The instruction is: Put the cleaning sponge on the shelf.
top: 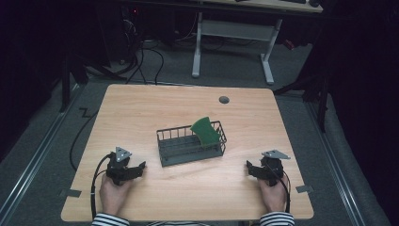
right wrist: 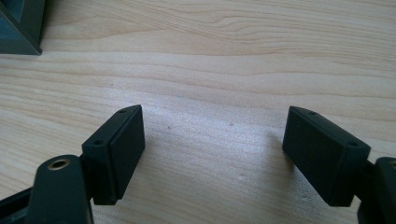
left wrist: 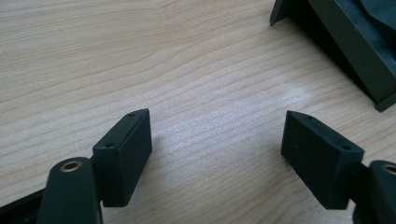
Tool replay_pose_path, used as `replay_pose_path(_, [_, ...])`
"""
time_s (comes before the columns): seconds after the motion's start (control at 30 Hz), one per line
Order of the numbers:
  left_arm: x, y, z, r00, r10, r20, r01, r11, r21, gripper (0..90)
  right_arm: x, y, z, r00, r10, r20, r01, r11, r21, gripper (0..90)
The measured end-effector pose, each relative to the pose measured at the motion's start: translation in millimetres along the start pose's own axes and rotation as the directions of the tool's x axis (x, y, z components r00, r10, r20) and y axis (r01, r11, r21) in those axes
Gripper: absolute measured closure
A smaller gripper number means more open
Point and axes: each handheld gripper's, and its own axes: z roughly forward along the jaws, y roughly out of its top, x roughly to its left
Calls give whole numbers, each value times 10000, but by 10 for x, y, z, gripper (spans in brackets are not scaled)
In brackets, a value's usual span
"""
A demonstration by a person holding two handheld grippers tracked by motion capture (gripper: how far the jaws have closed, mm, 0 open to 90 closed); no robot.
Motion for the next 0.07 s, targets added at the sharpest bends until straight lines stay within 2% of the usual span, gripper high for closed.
replay_pose_path(0.07, [0,0,0,10000,-3,-1,3,10000,-1,251,0,0,0,10000,2,0,-2,10000,-3,209])
